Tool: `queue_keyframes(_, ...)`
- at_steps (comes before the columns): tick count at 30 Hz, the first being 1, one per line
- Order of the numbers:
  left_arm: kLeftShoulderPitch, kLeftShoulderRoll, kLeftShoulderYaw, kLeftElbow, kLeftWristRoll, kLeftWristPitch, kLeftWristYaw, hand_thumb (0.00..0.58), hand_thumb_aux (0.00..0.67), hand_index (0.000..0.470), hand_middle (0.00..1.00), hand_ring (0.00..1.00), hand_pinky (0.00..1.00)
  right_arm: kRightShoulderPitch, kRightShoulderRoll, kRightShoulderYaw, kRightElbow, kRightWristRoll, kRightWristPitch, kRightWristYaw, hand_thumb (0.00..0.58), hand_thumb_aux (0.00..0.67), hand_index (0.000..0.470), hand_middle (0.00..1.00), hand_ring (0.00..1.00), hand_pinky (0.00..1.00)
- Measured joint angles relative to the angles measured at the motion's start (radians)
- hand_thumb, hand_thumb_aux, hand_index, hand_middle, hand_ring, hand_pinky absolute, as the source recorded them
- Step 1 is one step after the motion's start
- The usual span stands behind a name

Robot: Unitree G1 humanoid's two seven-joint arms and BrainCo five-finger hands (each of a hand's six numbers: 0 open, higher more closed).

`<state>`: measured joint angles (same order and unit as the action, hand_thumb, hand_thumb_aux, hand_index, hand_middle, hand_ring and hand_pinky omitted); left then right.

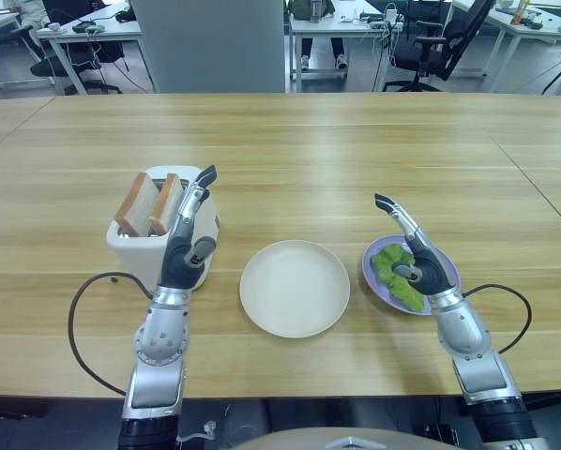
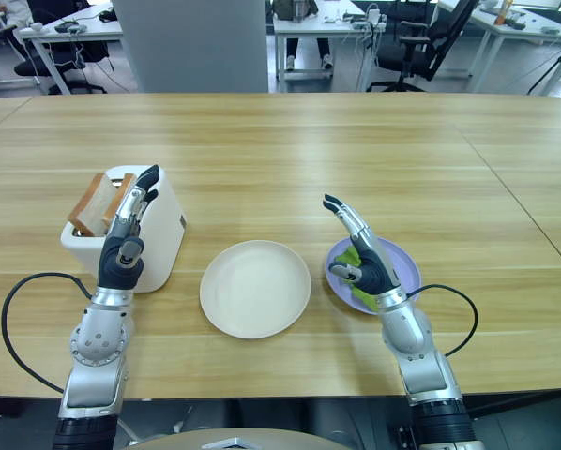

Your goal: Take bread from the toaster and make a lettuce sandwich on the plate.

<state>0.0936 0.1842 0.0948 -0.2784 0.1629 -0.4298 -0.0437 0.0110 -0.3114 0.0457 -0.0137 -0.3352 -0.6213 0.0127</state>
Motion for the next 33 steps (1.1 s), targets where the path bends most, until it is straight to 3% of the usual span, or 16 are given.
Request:
queue_keyframes(11,-0.007,0.0,0.004,0.036,0.043,0.033,0.039,0.0,0.0,0.0,0.0,0.0,0.0,0.003,0.0,0.0,0.005,0.0,0.001,0.0,0.0,0.0,0.0,0.0,0.0,0.0)
queue_keyframes(15,-0.042,0.03,0.069,0.035,0.09,0.079,0.091,0.0,0.0,0.0,0.0,0.0,0.0,0.003,0.0,-0.001,0.005,-0.003,0.0,-0.002,0.0,0.0,0.0,0.0,0.0,0.0)
queue_keyframes(21,-0.115,0.29,0.241,0.027,0.356,0.28,0.15,0.0,0.0,0.0,0.0,0.0,0.0,0.003,0.001,-0.002,0.019,-0.006,0.001,-0.012,0.0,0.0,0.0,0.0,0.0,0.0)
queue_keyframes(25,-0.148,0.408,0.271,0.08,0.468,0.437,0.127,0.0,0.0,0.0,0.0,0.0,0.0,0.0,0.003,-0.001,0.036,-0.007,0.0,-0.018,0.0,0.0,0.0,0.0,0.0,0.0)
queue_keyframes(29,-0.22,0.53,0.196,0.233,0.586,0.574,0.058,0.0,0.0,0.0,0.0,0.0,0.0,-0.005,0.003,-0.001,0.044,-0.013,-0.001,-0.025,0.0,0.0,0.0,0.0,0.0,0.0)
queue_keyframes(33,-0.295,0.572,0.079,0.384,0.627,0.641,-0.03,0.0,0.0,0.0,0.0,0.0,0.0,-0.005,0.002,-0.002,0.05,-0.018,-0.003,-0.032,0.0,0.0,0.0,0.0,0.0,0.0)
